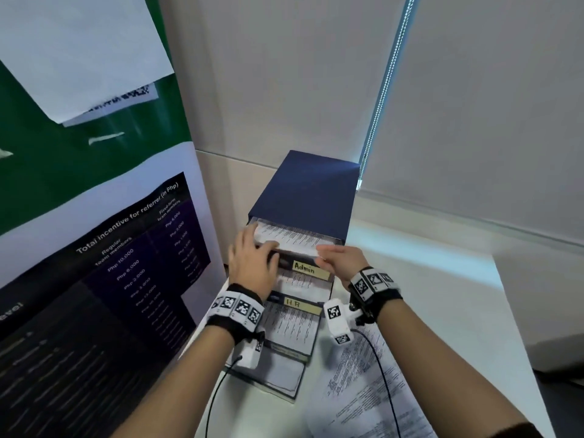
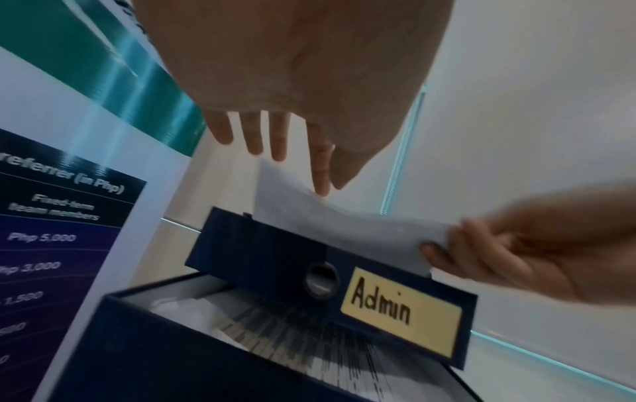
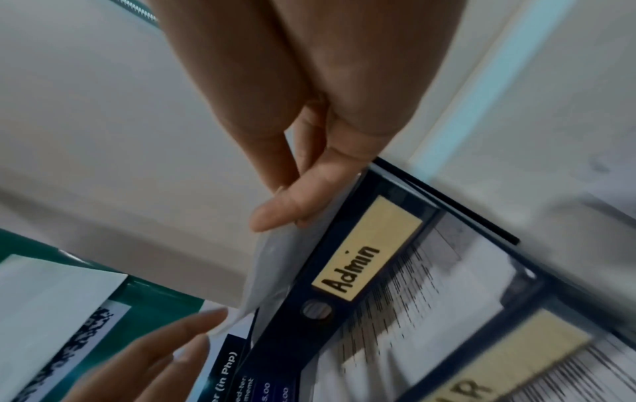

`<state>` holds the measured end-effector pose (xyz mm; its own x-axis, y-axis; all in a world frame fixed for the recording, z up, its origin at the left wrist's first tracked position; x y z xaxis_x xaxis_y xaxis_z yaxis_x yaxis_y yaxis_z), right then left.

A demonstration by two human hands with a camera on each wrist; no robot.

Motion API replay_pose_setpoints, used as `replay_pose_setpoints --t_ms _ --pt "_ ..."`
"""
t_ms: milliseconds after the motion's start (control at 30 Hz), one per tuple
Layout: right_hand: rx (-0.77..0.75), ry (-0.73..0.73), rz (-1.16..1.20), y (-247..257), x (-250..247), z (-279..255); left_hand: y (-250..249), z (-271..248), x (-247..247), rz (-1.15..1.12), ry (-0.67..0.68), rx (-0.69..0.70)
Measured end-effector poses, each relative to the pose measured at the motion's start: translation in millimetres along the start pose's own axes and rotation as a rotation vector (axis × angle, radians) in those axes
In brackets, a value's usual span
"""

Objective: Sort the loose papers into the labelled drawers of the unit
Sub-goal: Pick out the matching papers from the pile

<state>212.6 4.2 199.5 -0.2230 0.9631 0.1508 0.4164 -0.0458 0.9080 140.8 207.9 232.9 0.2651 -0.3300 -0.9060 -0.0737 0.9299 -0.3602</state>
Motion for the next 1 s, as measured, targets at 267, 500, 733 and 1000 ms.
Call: replay_pose_setpoints --t_ms 267,500,733,1000 --pt "-0.066 0.014 0.011 7 -1 14 -26 31 65 0.149 0.380 0.045" --pt "0.045 -0.195 -0.234 -60 -138 -36 -26 54 75 0.198 0.454 0.013" --pt "0.901 -0.213 -1.082 -211 -274 -141 -126 24 51 -0.184 0.139 0.313" --pt "0.669 -0.318 -0.958 -257 -271 -172 -173 -122 225 -0.307 0.984 0.290"
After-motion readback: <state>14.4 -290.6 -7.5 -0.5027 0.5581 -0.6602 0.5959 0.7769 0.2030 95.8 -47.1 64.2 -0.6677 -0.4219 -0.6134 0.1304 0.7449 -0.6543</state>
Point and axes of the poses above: each hand's wrist, its own z-axis towards the middle knuckle, its own x-axis out of the palm, y = z × x, the point moved 6 cm from there along z, towards the middle knuckle, and after that the axes turned 9 degrees about y, right-handed, at the moved point
